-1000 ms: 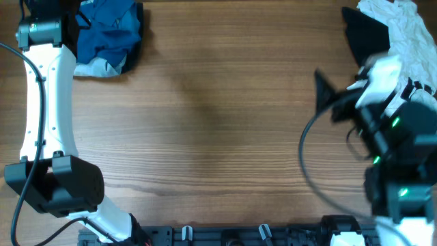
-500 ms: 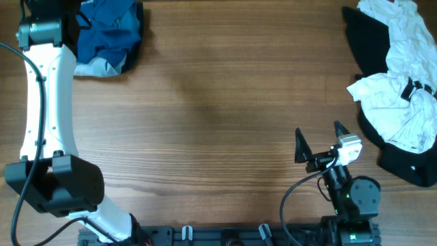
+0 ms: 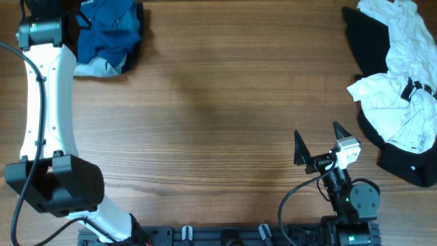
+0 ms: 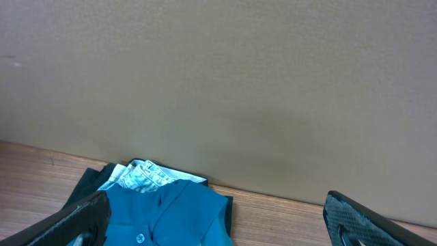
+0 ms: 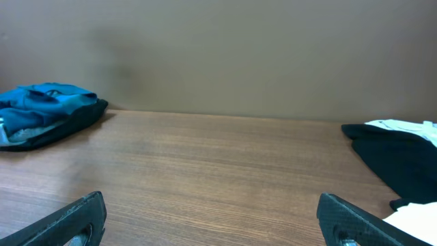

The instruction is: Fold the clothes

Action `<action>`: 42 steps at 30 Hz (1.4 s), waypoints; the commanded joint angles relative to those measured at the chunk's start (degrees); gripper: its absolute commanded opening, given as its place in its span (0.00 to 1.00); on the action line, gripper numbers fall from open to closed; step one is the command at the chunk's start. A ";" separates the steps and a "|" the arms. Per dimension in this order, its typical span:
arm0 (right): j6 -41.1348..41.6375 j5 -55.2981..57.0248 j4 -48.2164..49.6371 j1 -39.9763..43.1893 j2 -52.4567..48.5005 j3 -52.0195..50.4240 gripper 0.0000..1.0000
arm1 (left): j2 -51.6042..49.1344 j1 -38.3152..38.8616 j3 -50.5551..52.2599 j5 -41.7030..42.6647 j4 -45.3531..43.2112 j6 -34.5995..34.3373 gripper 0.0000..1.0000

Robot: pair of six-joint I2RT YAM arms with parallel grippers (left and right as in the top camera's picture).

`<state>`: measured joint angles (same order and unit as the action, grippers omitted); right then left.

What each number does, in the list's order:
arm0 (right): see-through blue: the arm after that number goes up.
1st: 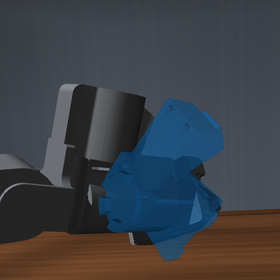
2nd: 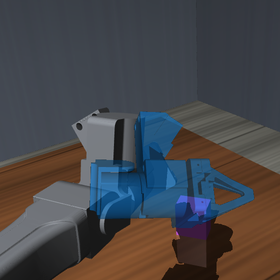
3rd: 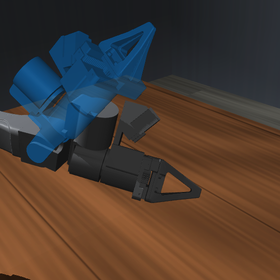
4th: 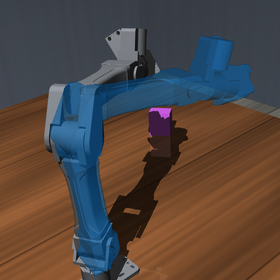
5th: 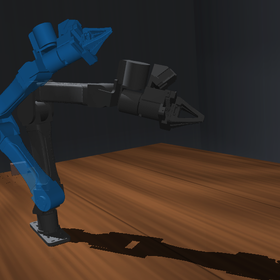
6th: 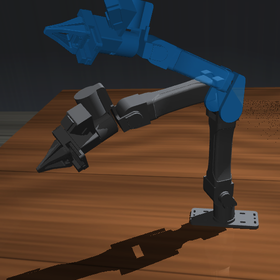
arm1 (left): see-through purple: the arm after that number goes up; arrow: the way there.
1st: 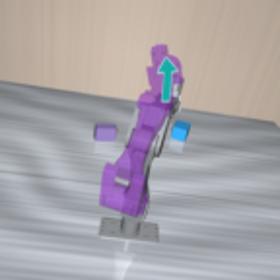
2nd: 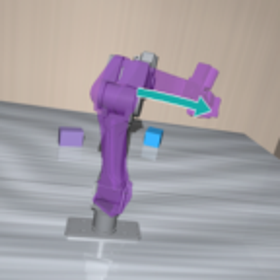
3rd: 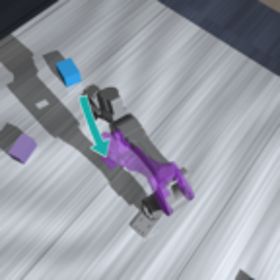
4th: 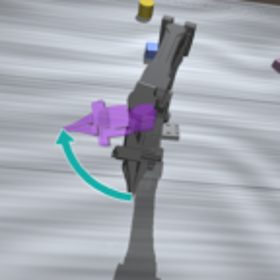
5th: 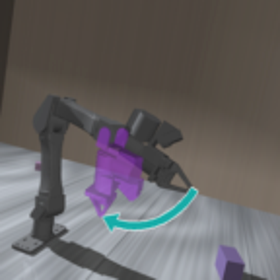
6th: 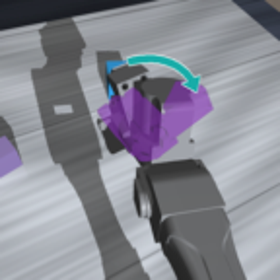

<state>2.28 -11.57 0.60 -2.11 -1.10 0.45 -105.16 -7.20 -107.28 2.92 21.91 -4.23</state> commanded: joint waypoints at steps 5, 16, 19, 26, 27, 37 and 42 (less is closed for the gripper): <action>-0.61 -0.92 0.46 -0.35 0.90 -0.15 1.00 | -0.28 0.28 0.13 0.48 -0.13 -0.74 1.00; -0.63 -0.92 0.46 -0.35 0.90 -0.15 1.00 | -0.28 0.28 0.13 0.48 -0.13 -0.74 1.00; -0.61 -0.92 0.46 -0.35 0.90 -0.15 1.00 | -0.28 0.28 0.13 0.48 -0.13 -0.76 1.00; -0.63 -0.90 0.46 -0.35 0.90 -0.15 1.00 | 2.40 1.14 0.13 0.48 6.43 -0.76 1.00; -0.61 -0.92 0.46 -0.35 0.90 -0.15 1.00 | 4.07 2.14 0.24 0.46 8.35 -0.72 1.00; -0.63 -0.90 0.46 -0.35 0.90 -0.15 1.00 | 23.28 7.67 28.35 0.50 -6.43 -0.57 1.00; -0.63 -0.90 0.46 -0.35 0.90 -0.15 1.00 | 40.94 8.81 54.21 0.70 -18.05 -4.98 1.00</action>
<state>2.26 -11.57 0.89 -2.11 -0.75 0.45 -73.56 1.19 -64.82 2.98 6.24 -5.08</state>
